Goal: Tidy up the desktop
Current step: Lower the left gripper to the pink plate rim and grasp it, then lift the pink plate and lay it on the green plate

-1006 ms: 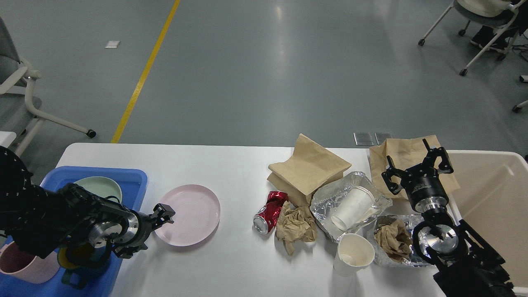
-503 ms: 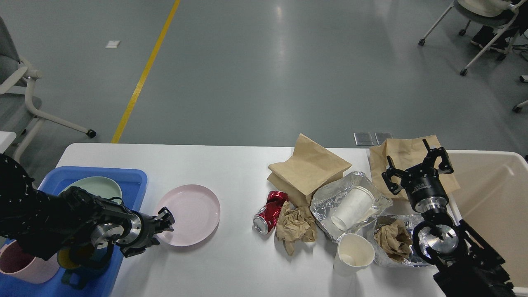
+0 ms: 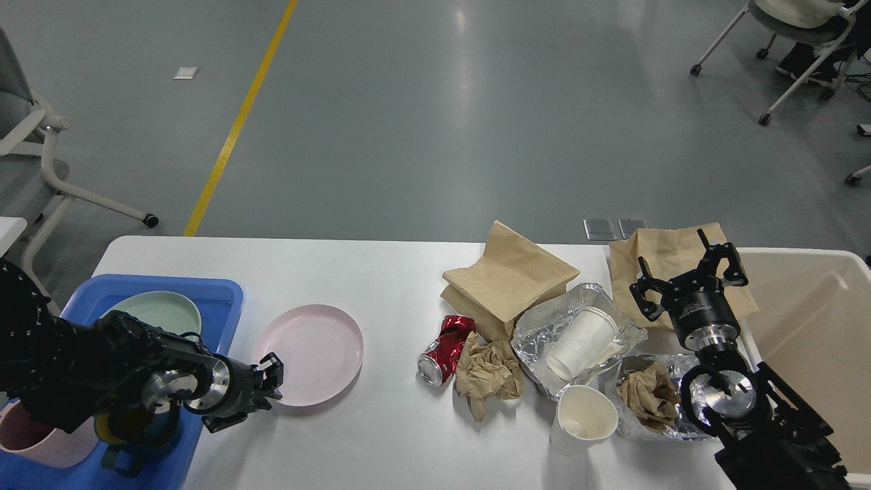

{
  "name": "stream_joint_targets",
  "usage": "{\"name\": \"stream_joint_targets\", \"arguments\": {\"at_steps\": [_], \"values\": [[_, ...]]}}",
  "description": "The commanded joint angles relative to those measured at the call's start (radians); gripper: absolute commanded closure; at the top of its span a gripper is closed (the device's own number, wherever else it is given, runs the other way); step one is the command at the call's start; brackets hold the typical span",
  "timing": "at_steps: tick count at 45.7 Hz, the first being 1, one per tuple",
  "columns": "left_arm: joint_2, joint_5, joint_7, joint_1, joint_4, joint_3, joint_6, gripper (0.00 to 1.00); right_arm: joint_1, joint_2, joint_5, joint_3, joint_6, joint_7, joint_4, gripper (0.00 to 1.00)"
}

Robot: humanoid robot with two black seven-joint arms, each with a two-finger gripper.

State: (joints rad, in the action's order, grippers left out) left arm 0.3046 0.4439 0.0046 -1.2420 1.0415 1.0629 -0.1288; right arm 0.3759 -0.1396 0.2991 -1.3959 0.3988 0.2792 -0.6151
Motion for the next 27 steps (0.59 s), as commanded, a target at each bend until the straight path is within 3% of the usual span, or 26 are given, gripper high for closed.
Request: {"name": "stream_joint_targets", "arguments": {"at_steps": [1, 27], "values": [[0.014, 0.006, 0.000, -0.002, 0.000, -0.001, -0.002, 0.99, 0.000, 0.000, 0.000, 0.000, 0.000, 0.000, 0.000, 0.00], [0.019, 0.007, 0.002, -0.016, 0.008, 0.000, -0.003, 1.00, 0.000, 0.000, 0.000, 0.000, -0.001, 0.000, 0.000, 0.00]]}}
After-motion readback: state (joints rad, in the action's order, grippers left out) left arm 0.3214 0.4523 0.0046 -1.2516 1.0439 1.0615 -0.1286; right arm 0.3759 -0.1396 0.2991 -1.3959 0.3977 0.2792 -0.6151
